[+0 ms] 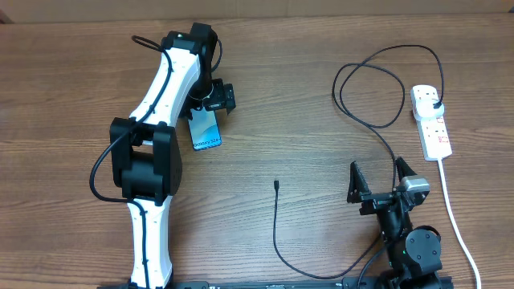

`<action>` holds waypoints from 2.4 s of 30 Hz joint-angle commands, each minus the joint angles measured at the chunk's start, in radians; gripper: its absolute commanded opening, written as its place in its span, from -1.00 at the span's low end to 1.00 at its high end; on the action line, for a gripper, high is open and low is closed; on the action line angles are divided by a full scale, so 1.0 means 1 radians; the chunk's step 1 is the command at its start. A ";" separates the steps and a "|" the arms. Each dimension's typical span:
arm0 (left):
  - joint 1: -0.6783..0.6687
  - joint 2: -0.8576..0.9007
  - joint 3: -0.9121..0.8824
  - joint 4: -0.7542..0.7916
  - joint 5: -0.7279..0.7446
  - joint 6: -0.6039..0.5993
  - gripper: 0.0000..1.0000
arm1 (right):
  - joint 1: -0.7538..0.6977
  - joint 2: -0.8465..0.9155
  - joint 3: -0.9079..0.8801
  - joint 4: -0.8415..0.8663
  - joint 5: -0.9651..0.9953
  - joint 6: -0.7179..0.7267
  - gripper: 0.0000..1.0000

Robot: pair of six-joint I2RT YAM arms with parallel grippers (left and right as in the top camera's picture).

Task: Plug charger to phone and switch on socket
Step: 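Grasp the phone's bottom edge with the left gripper and lift it, then tilt the held phone upright, bottom edge toward the cable end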

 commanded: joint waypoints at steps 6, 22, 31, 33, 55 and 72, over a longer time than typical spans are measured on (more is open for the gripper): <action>-0.003 0.015 -0.057 0.038 -0.069 0.013 0.87 | -0.003 -0.008 -0.010 0.006 0.007 -0.004 1.00; 0.007 0.017 -0.174 0.132 -0.091 0.013 0.93 | -0.003 -0.008 -0.010 0.006 0.007 -0.004 1.00; 0.005 0.017 -0.232 0.137 -0.090 0.013 0.84 | -0.003 -0.008 -0.010 0.006 0.007 -0.004 1.00; 0.005 0.017 -0.243 0.138 -0.090 0.013 0.82 | -0.003 -0.008 -0.010 0.006 0.007 -0.004 1.00; -0.076 0.017 -0.521 0.148 0.026 0.051 0.65 | -0.003 -0.008 -0.010 0.006 0.007 -0.004 1.00; -0.230 0.016 -0.632 0.132 0.068 0.072 0.58 | -0.003 -0.008 -0.010 0.006 0.007 -0.003 1.00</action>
